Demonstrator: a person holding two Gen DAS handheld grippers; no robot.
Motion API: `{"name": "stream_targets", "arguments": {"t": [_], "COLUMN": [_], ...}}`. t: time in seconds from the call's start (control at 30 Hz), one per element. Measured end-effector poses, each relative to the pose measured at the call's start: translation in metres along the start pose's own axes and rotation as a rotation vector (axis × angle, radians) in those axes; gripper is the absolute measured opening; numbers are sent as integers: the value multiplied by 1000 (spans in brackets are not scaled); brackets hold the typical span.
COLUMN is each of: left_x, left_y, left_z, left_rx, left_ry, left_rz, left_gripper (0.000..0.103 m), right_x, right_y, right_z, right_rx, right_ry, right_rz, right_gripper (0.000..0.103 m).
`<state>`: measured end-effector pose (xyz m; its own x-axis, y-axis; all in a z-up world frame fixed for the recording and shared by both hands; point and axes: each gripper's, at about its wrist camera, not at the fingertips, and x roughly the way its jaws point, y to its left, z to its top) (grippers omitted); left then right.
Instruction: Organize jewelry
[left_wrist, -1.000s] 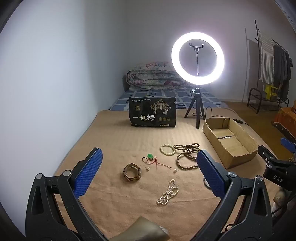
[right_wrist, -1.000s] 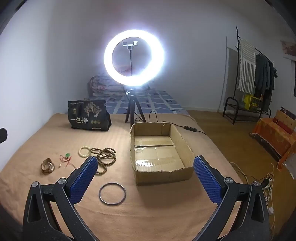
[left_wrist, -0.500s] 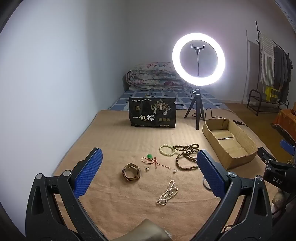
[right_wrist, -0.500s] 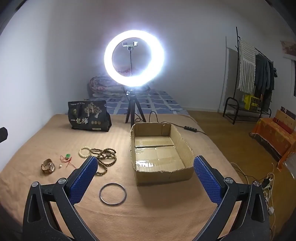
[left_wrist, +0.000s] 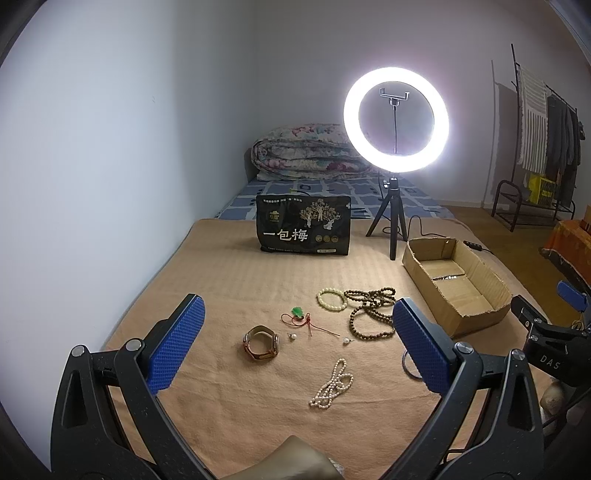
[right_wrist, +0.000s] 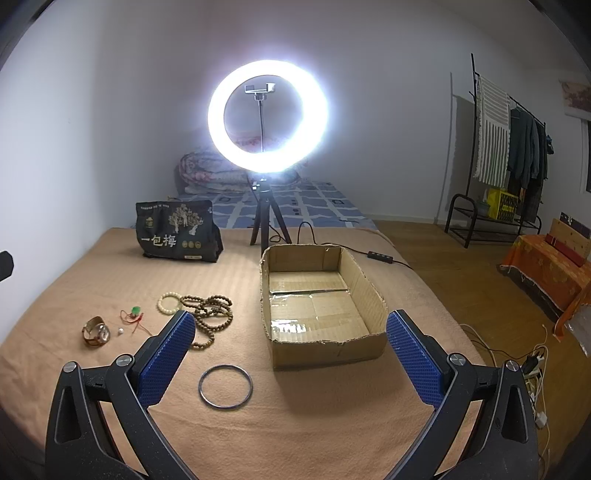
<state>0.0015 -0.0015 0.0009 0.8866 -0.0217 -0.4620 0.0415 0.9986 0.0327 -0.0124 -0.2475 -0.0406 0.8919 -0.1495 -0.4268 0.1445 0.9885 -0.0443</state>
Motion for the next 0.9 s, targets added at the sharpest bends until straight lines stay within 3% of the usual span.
{"name": "stream_targets", "arguments": {"t": [0.9], "left_x": [-5], "left_y": [-2], "left_z": [4], "left_rx": [-7], "left_ry": [0], "left_rz": [-2], "left_gripper": [103], "right_x": [-2], "right_y": [3], "right_z": [0], "right_rx": [-1], "right_ry": [3], "right_rz": [8], "right_gripper": [103]}}
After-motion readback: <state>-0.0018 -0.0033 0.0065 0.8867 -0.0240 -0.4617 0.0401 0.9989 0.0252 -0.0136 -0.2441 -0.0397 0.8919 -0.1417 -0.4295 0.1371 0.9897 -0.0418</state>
